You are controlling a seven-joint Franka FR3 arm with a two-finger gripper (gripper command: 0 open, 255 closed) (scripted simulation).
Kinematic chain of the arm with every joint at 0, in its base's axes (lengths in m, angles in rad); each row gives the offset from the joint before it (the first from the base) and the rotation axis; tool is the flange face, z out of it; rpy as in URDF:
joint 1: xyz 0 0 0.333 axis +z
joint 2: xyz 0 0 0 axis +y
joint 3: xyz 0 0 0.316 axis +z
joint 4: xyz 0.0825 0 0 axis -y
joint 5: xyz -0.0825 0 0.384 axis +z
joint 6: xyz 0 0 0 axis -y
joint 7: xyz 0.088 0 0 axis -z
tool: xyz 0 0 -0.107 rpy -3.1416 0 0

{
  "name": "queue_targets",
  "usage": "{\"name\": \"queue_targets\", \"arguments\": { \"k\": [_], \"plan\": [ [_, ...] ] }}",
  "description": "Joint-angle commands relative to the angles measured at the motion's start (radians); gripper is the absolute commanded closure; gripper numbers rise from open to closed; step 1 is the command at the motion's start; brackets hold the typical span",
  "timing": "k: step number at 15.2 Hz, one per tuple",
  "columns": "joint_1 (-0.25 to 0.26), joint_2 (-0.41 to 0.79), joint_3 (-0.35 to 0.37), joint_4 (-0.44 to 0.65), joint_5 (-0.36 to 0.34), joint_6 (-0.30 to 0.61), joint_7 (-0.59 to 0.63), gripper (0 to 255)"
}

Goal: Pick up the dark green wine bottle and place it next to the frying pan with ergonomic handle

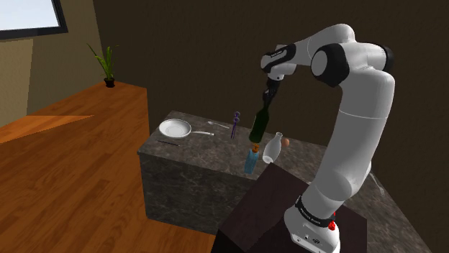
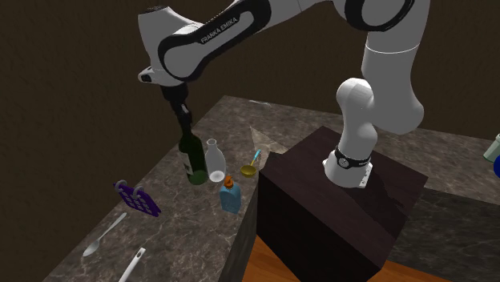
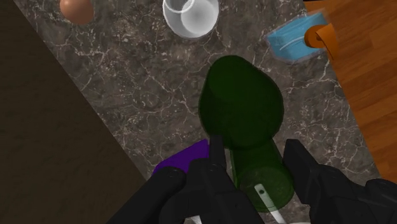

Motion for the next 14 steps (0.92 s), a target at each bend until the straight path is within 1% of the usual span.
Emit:
{"name": "queue_targets", "arguments": {
  "k": [1, 14],
  "plan": [
    [0.002, -0.010, -0.003, 0.016, -0.007, -0.025, 0.003, 255],
    [0.008, -0.058, -0.014, 0.137, -0.039, -0.185, 0.019, 255]
  ]
}}
